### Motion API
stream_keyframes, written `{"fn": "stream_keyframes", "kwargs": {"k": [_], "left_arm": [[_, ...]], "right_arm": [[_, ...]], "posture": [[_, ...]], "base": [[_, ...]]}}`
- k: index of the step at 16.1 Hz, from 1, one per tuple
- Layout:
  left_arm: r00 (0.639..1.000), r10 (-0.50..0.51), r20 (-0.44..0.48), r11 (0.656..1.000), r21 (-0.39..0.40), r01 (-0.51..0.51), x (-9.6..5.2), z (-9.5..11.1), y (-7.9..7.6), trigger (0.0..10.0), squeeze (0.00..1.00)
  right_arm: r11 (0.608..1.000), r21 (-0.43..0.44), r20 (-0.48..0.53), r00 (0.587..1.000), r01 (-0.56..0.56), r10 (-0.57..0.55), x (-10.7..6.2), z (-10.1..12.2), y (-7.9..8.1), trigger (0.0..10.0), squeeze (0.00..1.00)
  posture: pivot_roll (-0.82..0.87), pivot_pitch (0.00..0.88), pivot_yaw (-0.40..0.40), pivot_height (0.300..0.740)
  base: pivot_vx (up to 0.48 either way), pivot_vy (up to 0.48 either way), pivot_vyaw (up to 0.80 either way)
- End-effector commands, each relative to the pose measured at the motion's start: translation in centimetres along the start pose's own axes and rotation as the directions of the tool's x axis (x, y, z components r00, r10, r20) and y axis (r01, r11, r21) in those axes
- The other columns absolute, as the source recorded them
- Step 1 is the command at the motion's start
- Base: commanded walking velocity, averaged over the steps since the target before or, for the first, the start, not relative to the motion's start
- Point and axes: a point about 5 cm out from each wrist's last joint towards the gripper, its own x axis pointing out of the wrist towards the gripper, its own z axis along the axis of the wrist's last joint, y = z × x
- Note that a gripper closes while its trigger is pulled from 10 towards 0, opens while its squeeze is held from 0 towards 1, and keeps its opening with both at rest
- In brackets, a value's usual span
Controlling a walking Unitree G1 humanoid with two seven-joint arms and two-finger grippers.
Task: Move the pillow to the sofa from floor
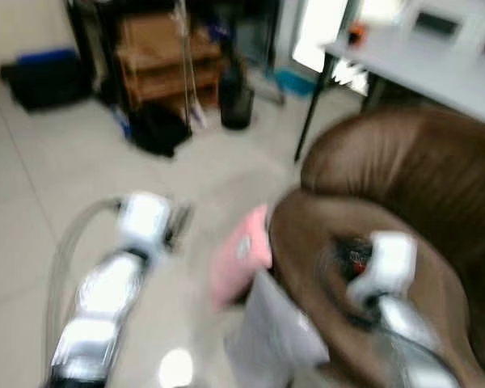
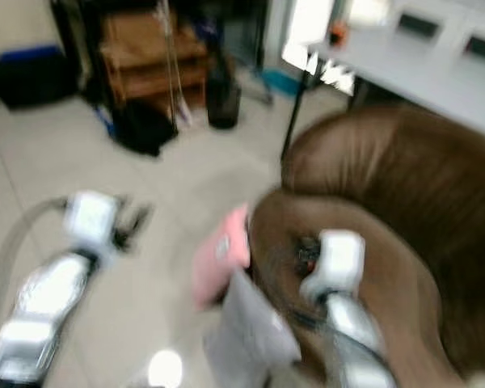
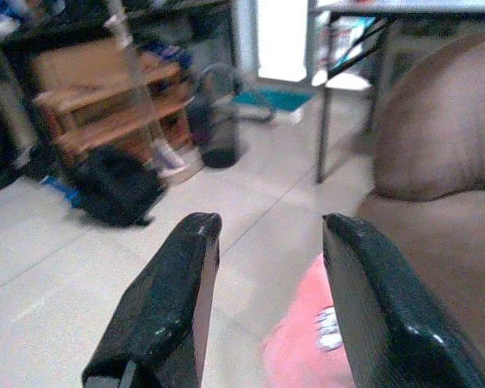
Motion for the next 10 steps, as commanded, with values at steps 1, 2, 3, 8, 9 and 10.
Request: {"fn": "stream_keyframes", "kwargs": {"k": [1,2,3,8,9,10], "left_arm": [[0.998,-0.047,0.027,0.999,0.003,0.047,0.51,0.66,-1.31,10.0,0.00],[0.998,-0.051,0.024,0.999,0.010,0.051,0.52,0.55,-1.31,10.0,0.00],[0.998,-0.052,0.023,0.999,0.013,0.052,0.58,0.54,-1.30,10.0,0.00],[0.997,-0.079,0.021,0.997,0.006,0.079,0.64,0.09,-1.13,10.0,0.00],[0.997,-0.078,0.022,0.997,0.003,0.077,0.64,0.06,-1.10,10.0,0.00],[0.997,-0.074,0.021,0.997,0.001,0.074,0.56,-0.02,-1.07,10.0,0.00]], "right_arm": [[0.998,-0.022,-0.014,0.998,0.064,-0.064,-0.90,-0.07,-1.90,10.0,0.00],[0.998,-0.028,-0.024,0.998,0.057,-0.058,-0.93,-0.18,-1.91,10.0,0.00],[0.998,-0.023,-0.037,0.998,0.052,-0.053,-0.90,-0.33,-1.90,10.0,0.00],[0.998,-0.045,-0.036,0.998,0.040,-0.042,-0.74,-0.35,-1.81,10.0,0.00],[0.998,-0.048,-0.037,0.999,0.037,-0.039,-0.73,-0.38,-1.79,10.0,0.00],[0.998,-0.047,-0.038,0.999,0.034,-0.036,-0.67,-0.39,-1.82,10.0,0.00]], "posture": [[0.12,0.029,-0.063,0.740],[0.12,0.031,-0.064,0.740],[0.12,0.031,-0.065,0.740],[0.13,0.033,-0.073,0.685],[0.13,0.032,-0.076,0.680],[0.13,0.032,-0.081,0.665]], "base": [[0.000,0.000,0.00],[0.000,0.000,0.00],[0.000,0.000,0.00],[0.000,0.000,0.00],[0.000,0.000,0.00],[0.000,0.000,0.00]]}}
